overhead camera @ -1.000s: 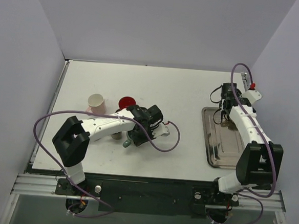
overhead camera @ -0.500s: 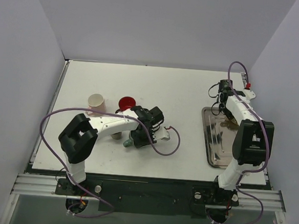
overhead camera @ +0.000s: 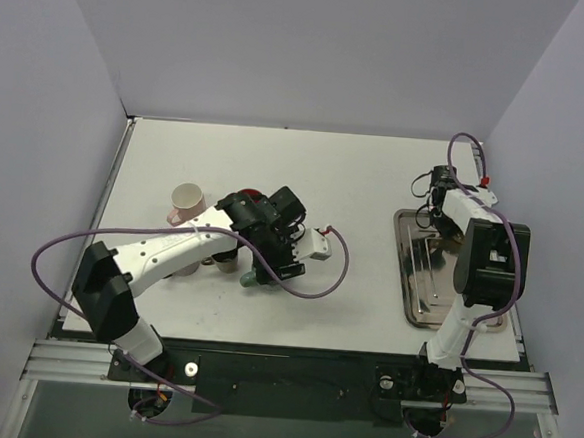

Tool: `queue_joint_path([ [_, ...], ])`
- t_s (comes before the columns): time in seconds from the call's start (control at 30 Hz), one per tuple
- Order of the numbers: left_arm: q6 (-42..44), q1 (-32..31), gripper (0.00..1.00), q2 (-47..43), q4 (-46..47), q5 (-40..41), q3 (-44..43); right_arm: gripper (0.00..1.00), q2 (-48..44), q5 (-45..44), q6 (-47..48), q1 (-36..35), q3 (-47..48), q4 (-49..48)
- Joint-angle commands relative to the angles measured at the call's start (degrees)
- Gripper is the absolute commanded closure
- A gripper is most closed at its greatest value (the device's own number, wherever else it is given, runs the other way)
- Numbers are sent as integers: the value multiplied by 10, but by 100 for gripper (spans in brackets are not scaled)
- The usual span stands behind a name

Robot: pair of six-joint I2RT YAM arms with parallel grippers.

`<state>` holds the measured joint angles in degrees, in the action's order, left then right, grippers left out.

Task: Turn the mug right side up

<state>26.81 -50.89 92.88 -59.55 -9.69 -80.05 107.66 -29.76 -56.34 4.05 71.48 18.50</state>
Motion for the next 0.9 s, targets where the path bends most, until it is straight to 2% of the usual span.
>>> queue_joint_path([
  [0.0, 7, 3, 32, -56, -31, -46, -30, 63, 17, -2, -9, 6, 14, 8],
  [0.07, -1, 3, 32, -68, -32, -52, -34, 69, 17, -9, -28, 13, 12, 22],
  [0.2, -6, 3, 32, -86, -43, -82, -48, 70, 18, 1, -35, 20, 7, 25],
  [0.37, -1, 3, 32, -104, -44, -80, -45, 73, -5, -21, -23, 20, 8, 25],
  [0.43, 0, 3, 32, -108, -43, -80, -43, 86, -8, -20, -16, 22, 8, 23],
  [0.47, -1, 2, 31, -109, -43, -80, -42, 100, -9, -17, -15, 23, 8, 23],
  [0.57, -4, 4, 31, -116, -49, -98, -42, 100, -21, 23, -5, 27, -9, 5],
  [0.7, 3, 10, 31, -129, -58, -113, -44, 100, -103, 58, 20, 19, -59, -43],
  [0.8, -3, 30, 28, -136, -56, -124, -55, 100, -218, 64, 53, -3, -100, -69],
  [0.87, -8, 52, 28, -135, -59, -164, -69, 100, -291, 76, 83, -38, -128, -87],
])
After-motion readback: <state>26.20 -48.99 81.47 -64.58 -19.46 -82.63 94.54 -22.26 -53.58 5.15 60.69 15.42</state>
